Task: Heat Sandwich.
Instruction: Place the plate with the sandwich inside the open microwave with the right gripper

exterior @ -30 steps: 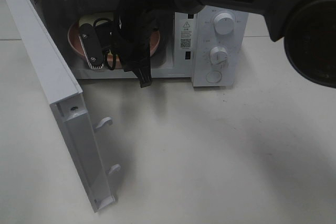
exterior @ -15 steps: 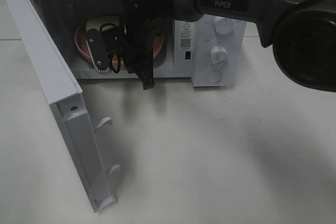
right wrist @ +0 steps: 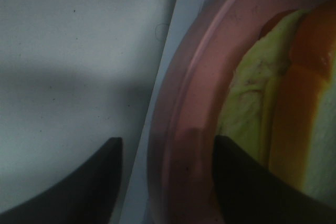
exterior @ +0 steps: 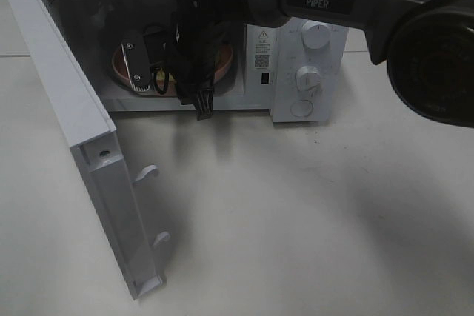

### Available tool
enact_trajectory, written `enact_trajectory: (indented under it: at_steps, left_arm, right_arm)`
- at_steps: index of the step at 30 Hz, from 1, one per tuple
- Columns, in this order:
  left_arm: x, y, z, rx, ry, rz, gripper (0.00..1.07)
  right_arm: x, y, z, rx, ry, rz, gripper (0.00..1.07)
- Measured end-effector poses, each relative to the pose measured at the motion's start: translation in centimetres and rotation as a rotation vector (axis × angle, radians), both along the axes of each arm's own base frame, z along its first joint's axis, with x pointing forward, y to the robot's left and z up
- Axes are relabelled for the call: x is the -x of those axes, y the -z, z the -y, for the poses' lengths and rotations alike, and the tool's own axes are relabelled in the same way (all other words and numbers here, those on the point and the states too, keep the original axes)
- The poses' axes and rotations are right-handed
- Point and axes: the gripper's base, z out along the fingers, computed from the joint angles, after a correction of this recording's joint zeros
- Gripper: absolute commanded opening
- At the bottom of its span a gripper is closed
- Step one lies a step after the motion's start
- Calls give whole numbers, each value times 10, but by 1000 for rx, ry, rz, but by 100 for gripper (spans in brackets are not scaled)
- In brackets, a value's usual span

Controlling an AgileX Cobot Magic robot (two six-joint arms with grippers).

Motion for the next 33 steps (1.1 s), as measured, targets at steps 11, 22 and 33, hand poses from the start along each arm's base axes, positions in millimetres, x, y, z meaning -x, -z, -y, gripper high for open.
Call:
enact_trajectory:
  at_steps: [11,22,33]
  left_arm:
    - [0,0,0,0,0,0,101]
    - [0,0,0,-1,-1,0,101]
    - [0,0,0,-1,-1,0,101]
  right_arm:
    - [2,0,-2,-59,56,-36,85]
    - [7,-10,1,-109,70,-3,83]
    - [28,-12,20,-108,36,36,82]
